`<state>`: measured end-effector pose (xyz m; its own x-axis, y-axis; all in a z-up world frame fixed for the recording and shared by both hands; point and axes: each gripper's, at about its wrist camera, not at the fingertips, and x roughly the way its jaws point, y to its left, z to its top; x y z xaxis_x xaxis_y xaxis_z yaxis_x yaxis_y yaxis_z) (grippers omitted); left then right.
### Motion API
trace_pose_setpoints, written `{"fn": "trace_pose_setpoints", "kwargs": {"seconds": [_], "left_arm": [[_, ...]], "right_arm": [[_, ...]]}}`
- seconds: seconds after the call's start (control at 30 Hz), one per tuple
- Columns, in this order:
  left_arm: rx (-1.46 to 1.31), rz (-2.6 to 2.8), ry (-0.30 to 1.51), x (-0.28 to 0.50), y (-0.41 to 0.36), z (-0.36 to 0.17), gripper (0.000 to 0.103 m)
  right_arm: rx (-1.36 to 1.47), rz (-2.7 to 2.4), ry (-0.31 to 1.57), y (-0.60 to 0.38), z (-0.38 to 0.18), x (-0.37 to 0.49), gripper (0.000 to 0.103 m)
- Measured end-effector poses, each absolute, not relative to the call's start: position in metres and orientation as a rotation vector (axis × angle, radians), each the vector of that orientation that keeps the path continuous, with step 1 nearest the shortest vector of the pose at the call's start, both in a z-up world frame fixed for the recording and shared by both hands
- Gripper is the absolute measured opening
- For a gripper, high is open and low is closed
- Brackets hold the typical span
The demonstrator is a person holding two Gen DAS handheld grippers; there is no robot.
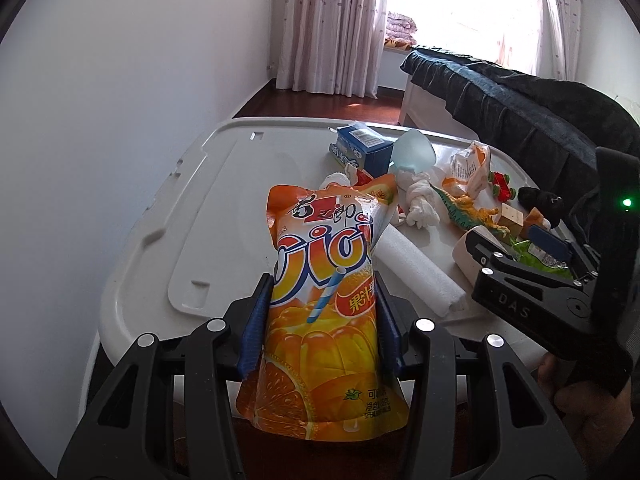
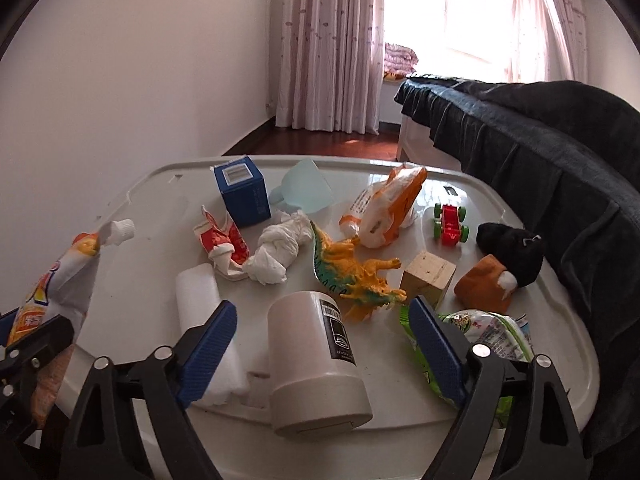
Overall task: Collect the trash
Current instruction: 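Carry the pouch with the left gripper while the right gripper grasps the paper cup, drop both into the bin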
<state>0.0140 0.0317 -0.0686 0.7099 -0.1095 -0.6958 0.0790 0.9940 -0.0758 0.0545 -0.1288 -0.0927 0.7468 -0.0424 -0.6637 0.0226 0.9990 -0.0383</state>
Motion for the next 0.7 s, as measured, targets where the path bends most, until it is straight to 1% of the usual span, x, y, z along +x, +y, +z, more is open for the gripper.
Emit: {"fn": "trace_pose_setpoints", "kwargs": {"seconds": [0.07, 0.23, 0.27, 0.3, 0.37, 0.53, 0.7], "left_arm": [[-0.046, -0.106, 0.768, 0.014, 0.032, -0.067, 0.047], [-0.040, -0.121, 0.756, 0.013, 0.029, -0.064, 0.047], [-0.042, -0.123, 0.757, 0.012, 0.028, -0.065, 0.047], [-0.042, -0.124, 0.759, 0.012, 0.028, -0.065, 0.047], [-0.043, -0.125, 0.762, 0.012, 0.027, -0.066, 0.047], [-0.038, -0.125, 0.760, 0.012, 0.026, -0.066, 0.047], [-0.028, -0.150, 0.752, 0.001, 0.020, -0.056, 0.047]], "right_arm": [[-0.026, -0.045, 0.756, -0.131, -0.100, 0.061, 0.077], [-0.099, -0.027, 0.795, -0.125, -0.111, 0.068, 0.076], [-0.104, -0.023, 0.804, -0.125, -0.113, 0.069, 0.074], [-0.091, -0.008, 0.816, -0.126, -0.114, 0.070, 0.070], [-0.073, 0.007, 0.853, -0.128, -0.117, 0.074, 0.047], [-0.065, 0.004, 0.833, -0.130, -0.111, 0.067, 0.046], [-0.058, 0.033, 0.763, -0.130, -0.077, 0.041, 0.046]]}}
